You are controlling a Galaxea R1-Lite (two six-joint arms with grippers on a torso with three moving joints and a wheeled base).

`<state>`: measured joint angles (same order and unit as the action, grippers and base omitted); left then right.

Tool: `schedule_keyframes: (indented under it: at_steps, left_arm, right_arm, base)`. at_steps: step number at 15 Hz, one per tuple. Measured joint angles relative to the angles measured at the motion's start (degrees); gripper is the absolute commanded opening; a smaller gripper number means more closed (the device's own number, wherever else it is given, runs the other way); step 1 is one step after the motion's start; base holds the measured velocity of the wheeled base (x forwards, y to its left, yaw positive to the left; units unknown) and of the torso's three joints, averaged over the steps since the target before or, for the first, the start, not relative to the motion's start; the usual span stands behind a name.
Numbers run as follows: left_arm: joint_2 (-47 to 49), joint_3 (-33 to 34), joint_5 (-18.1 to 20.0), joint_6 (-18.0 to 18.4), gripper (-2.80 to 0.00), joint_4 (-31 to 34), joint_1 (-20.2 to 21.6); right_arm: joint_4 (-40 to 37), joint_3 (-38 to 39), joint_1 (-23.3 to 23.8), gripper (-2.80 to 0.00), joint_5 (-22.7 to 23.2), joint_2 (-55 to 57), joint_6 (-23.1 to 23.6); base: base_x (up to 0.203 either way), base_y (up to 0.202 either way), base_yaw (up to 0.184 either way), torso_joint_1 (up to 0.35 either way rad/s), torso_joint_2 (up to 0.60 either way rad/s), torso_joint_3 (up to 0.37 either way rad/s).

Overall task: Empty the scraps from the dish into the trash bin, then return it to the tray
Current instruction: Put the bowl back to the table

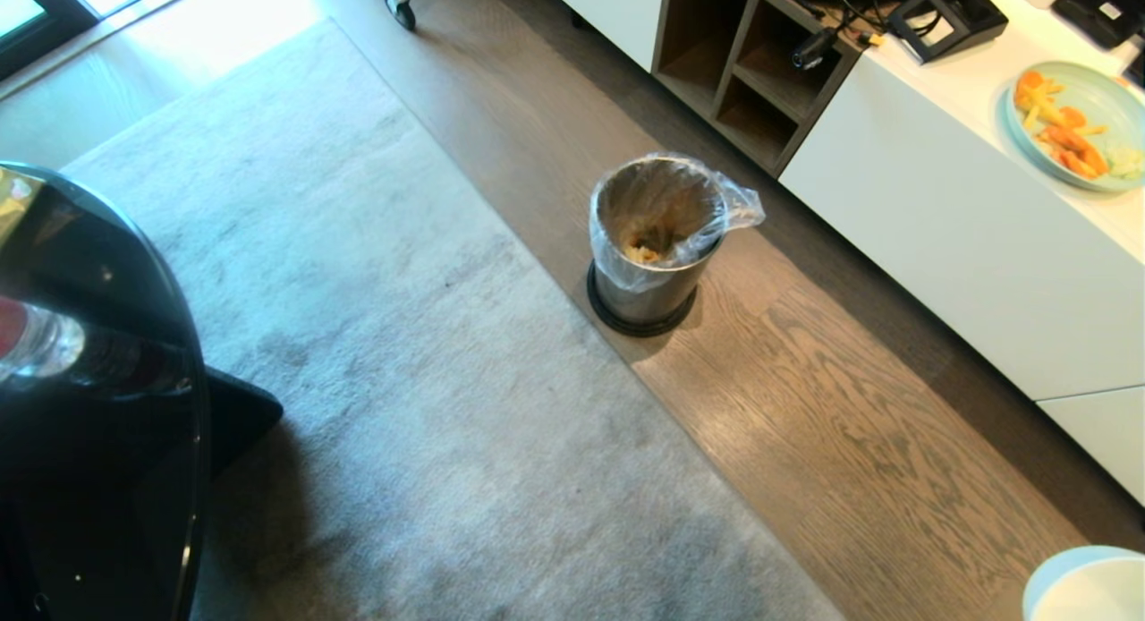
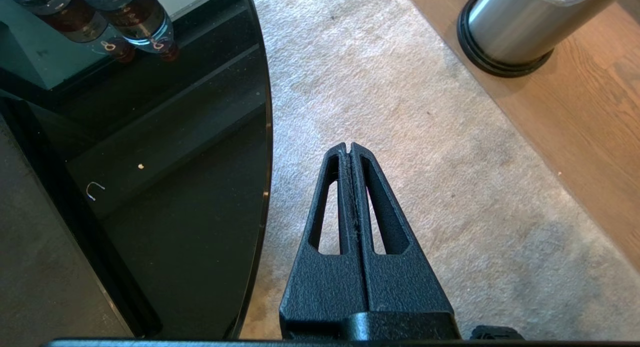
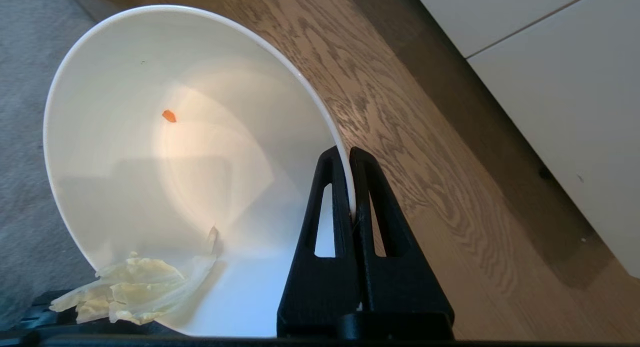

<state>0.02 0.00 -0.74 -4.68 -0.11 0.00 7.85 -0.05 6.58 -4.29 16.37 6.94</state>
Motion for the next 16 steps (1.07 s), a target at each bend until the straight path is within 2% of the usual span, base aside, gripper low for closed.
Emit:
schedule_keyframes:
  at_steps: [2, 4, 8, 16]
  left_arm:
    - [0.00, 0.00, 0.00, -0.02, -2.80, 0.00, 0.00]
    - [0.00, 0.00, -0.02, -0.02, -2.80, 0.00, 0.00]
    - [0.00, 0.00, 0.00, -0.02, -2.80, 0.00, 0.00]
    - [0.00, 0.00, -0.02, -0.02, -2.80, 0.00, 0.00]
  right_arm:
    - [-0.35, 0.05, -3.44, -2.80, 0.55, -1.46, -1.90]
    - [-2.49, 0.05, -5.35, -2.80, 2.95, -4.09, -2.15]
    - [-7.95, 0.02, -6.22, -2.80, 5.97, -11.24, -1.46]
    - [-7.98, 0.05, -6.31, -2.80, 6.19, -16.42, -1.38]
  base:
    - [0.000, 0.000, 0.000, 0.000, 0.00, 0.000]
    - [0.000, 0.000, 0.000, 0.000, 0.00, 0.000]
    - [0.000, 0.000, 0.000, 0.000, 0.00, 0.000]
    - [0.000, 0.000, 0.000, 0.000, 0.00, 0.000]
